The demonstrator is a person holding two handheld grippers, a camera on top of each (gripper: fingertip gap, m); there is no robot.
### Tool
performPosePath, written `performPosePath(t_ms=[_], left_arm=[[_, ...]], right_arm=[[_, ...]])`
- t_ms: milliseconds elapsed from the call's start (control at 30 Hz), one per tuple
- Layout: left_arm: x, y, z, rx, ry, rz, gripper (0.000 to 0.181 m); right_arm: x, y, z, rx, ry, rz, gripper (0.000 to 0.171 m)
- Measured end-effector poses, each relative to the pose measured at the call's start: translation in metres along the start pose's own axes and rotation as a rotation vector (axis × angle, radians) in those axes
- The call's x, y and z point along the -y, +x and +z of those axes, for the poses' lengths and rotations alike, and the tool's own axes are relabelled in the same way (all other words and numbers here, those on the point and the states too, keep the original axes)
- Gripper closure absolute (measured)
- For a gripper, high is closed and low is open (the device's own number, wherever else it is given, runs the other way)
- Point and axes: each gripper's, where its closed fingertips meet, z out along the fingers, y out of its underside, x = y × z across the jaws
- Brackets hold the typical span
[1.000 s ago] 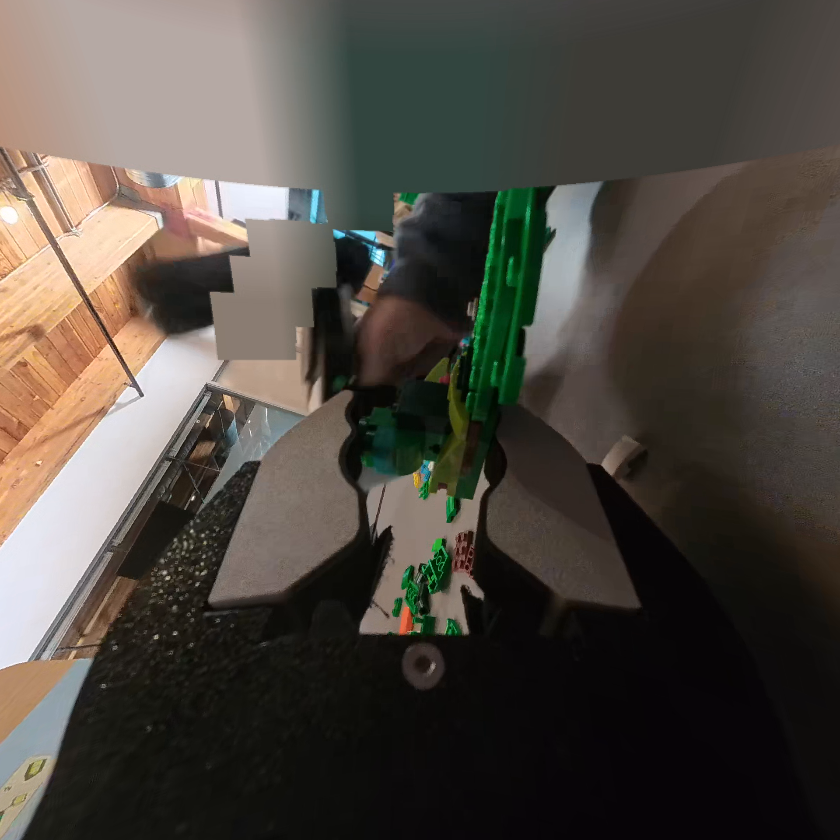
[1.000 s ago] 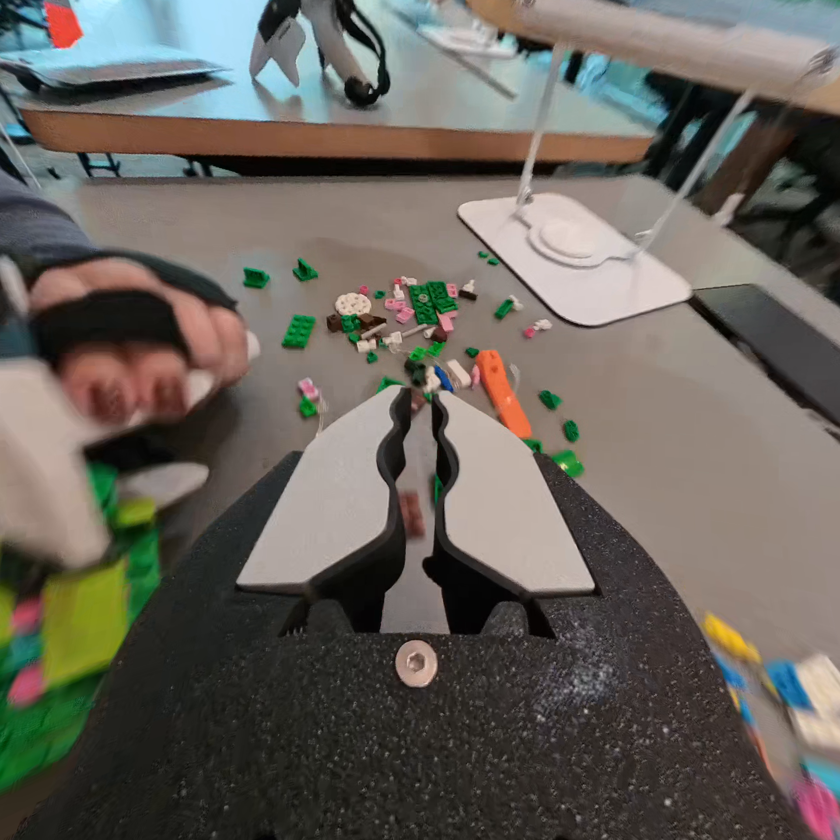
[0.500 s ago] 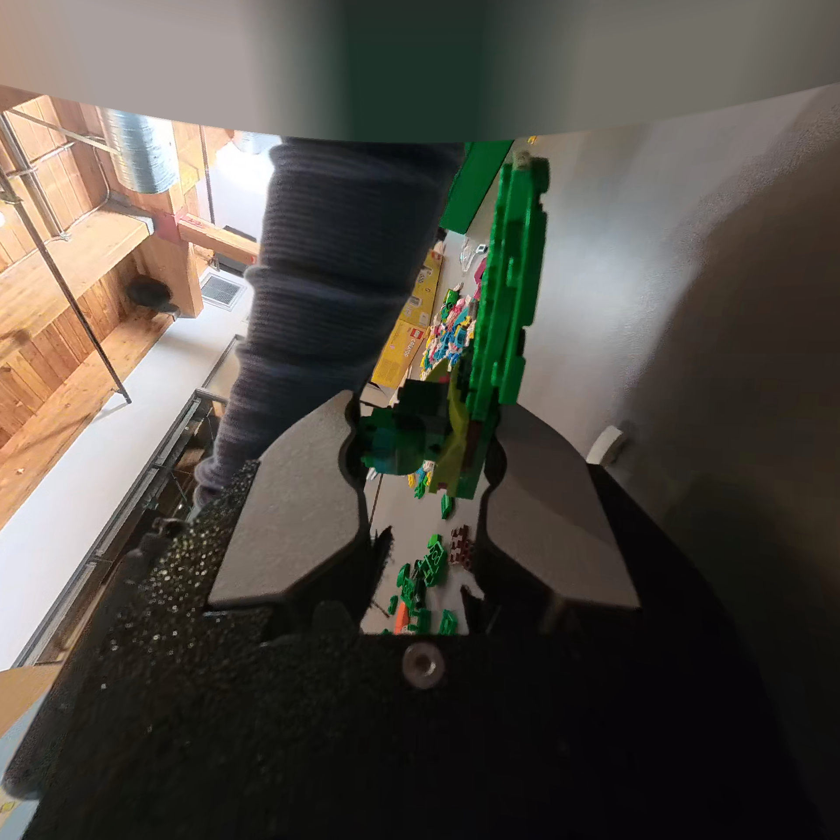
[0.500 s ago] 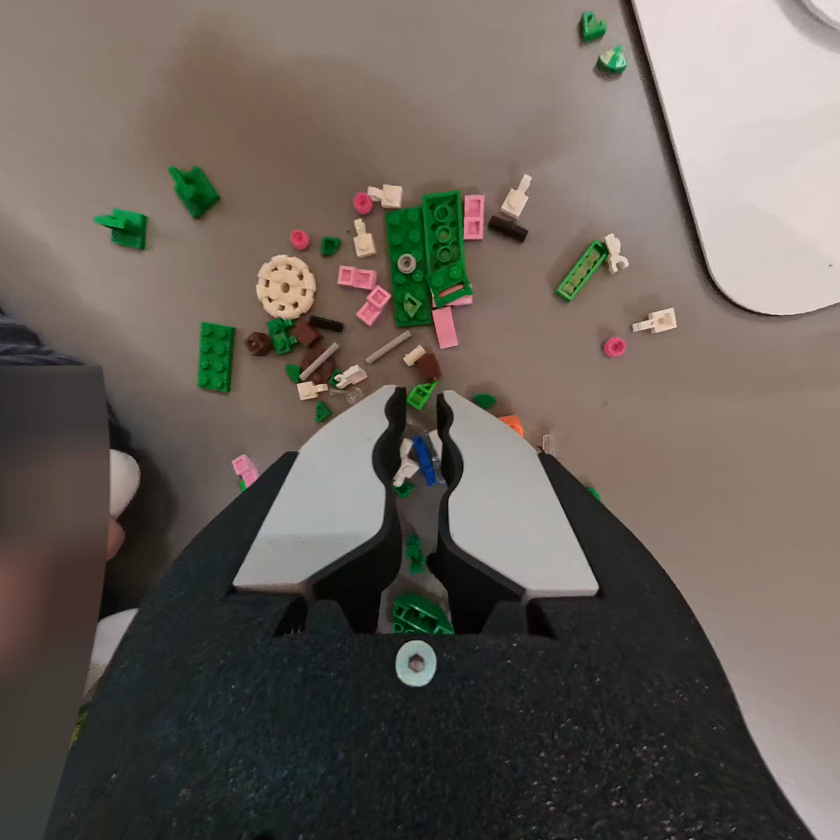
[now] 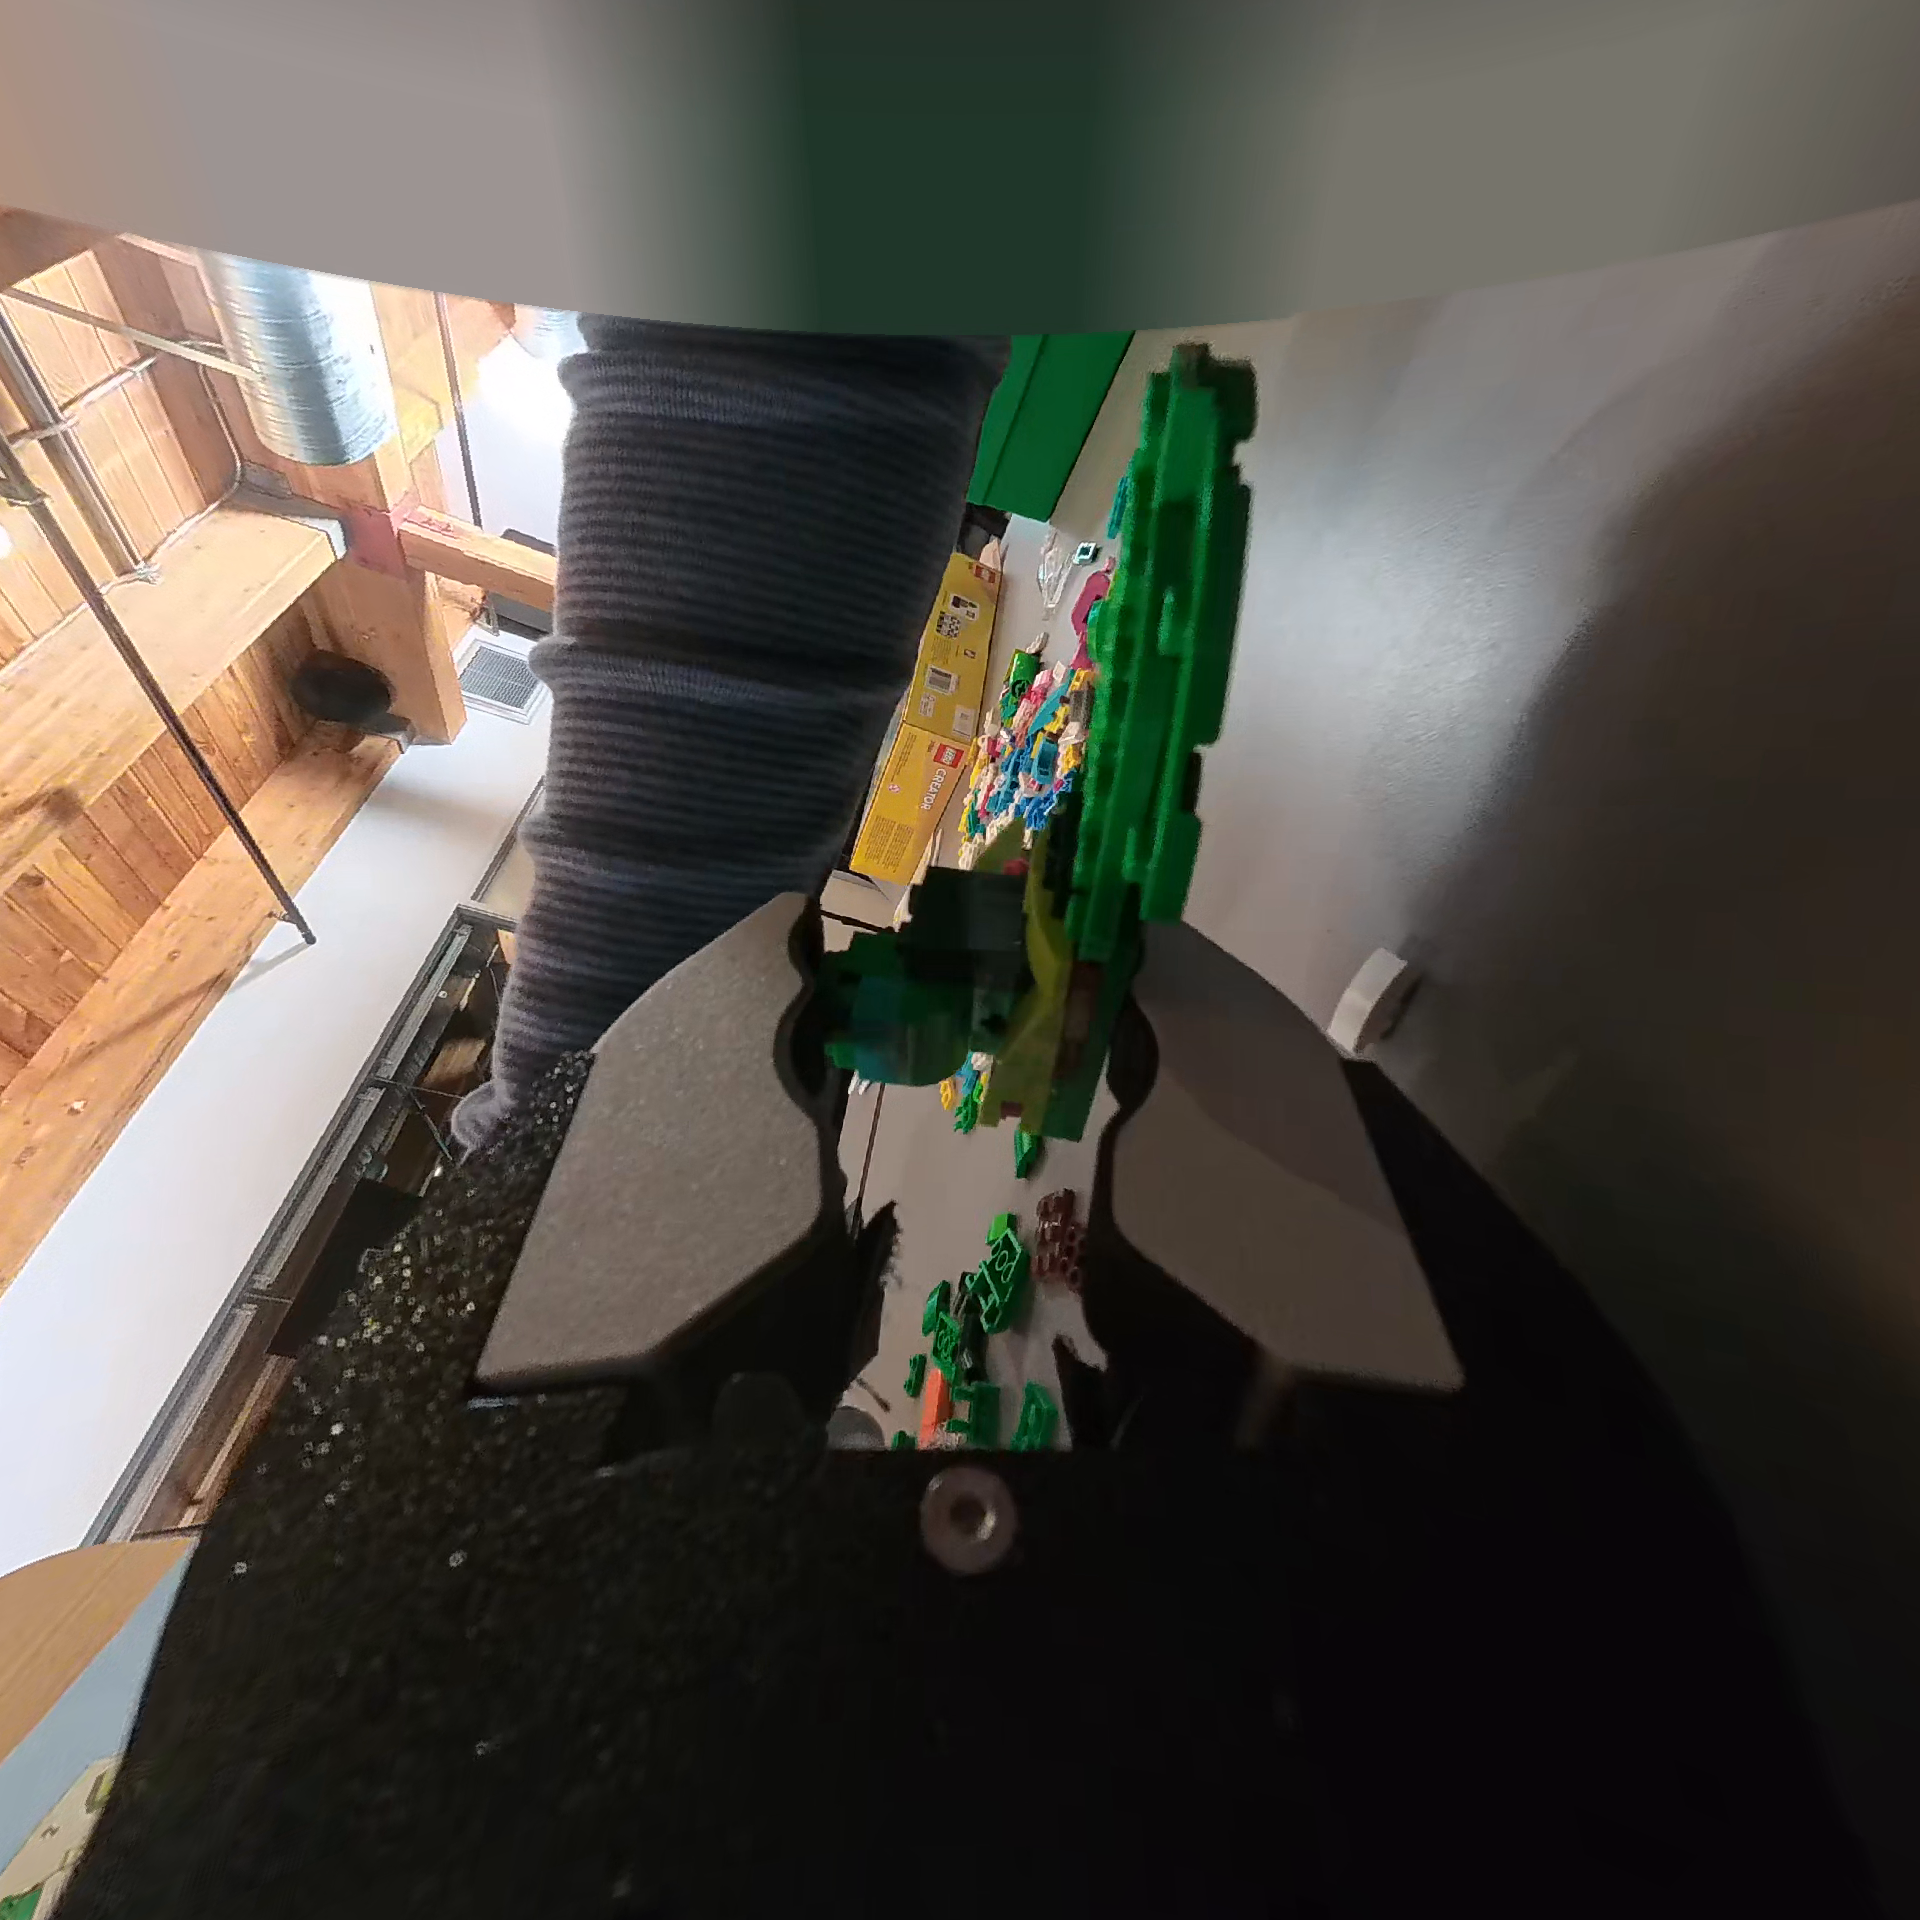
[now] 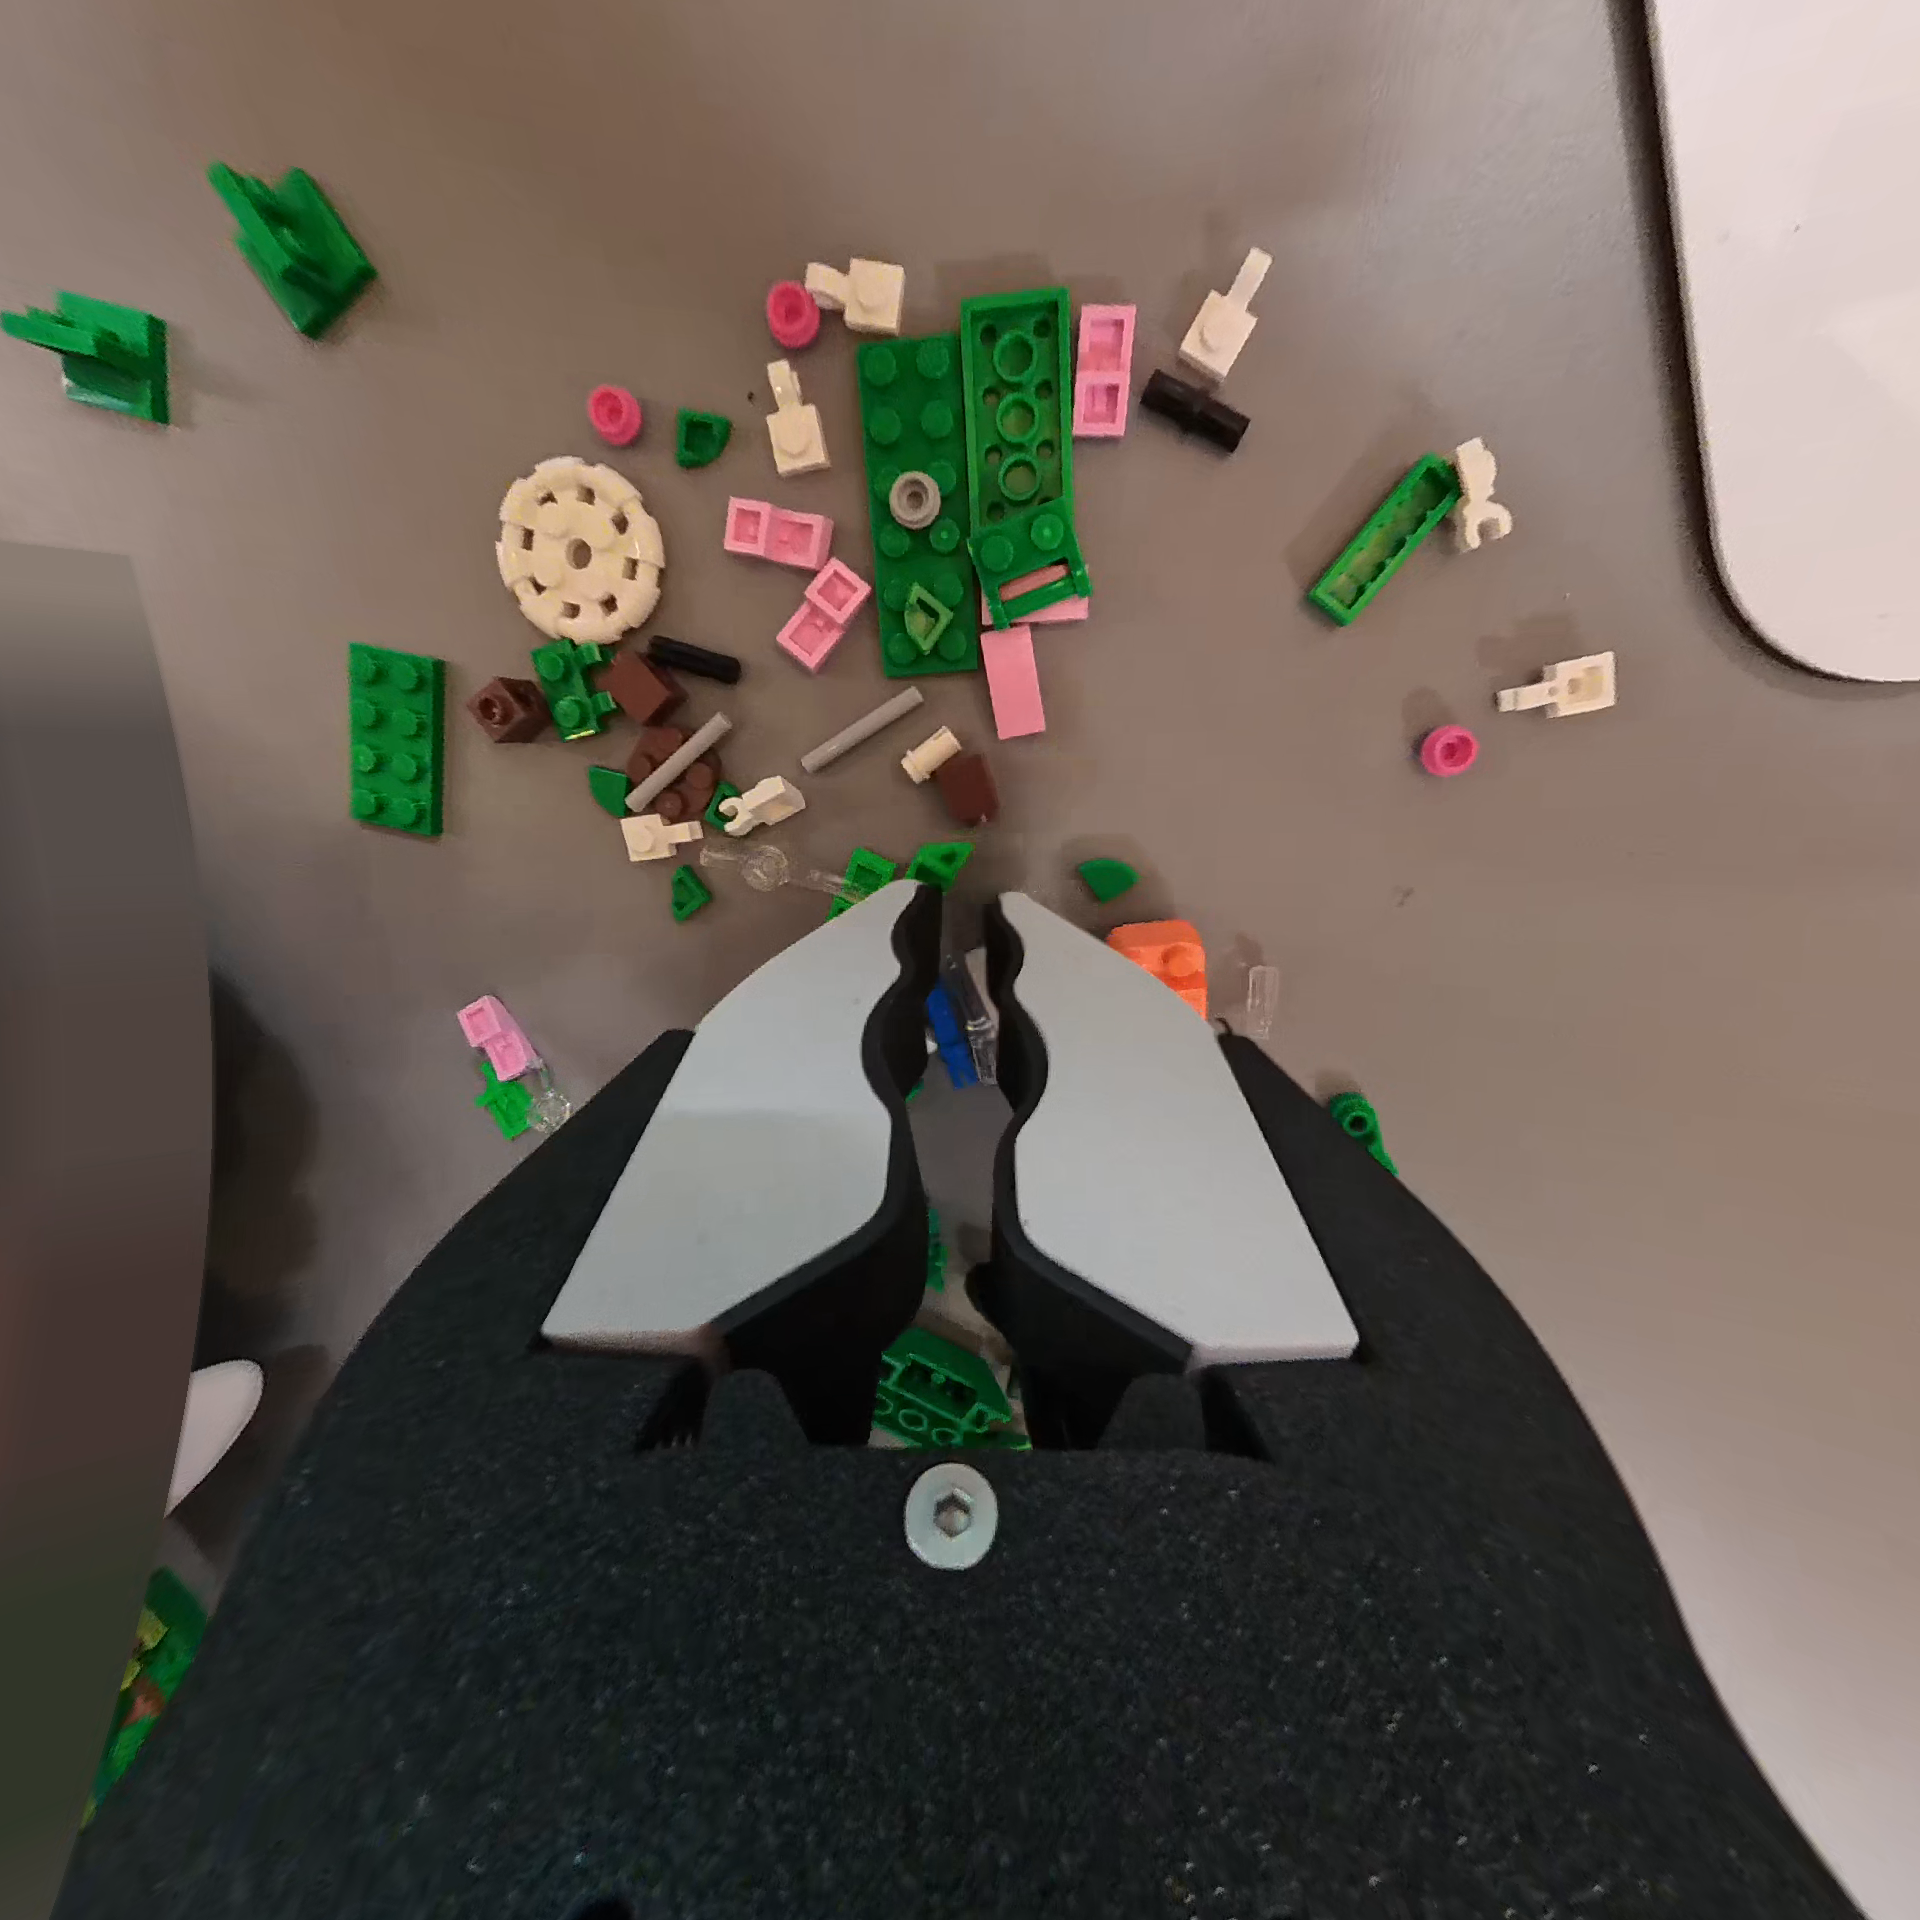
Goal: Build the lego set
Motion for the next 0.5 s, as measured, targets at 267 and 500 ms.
performPosePath(t_ms=[267,500], left_arm=[[0.0,0.002,0.0,-0.01,-0.002,0.007,0.13],[0.001,0.004,0.0,-0.023,-0.002,0.01,0.13]], right_arm=[[-0.02,-0.009,-0.005,0.051,-0.092,-0.042,0.166],[-0.001,-0.003,-0.011,0.04,0.029,0.006,0.166]])
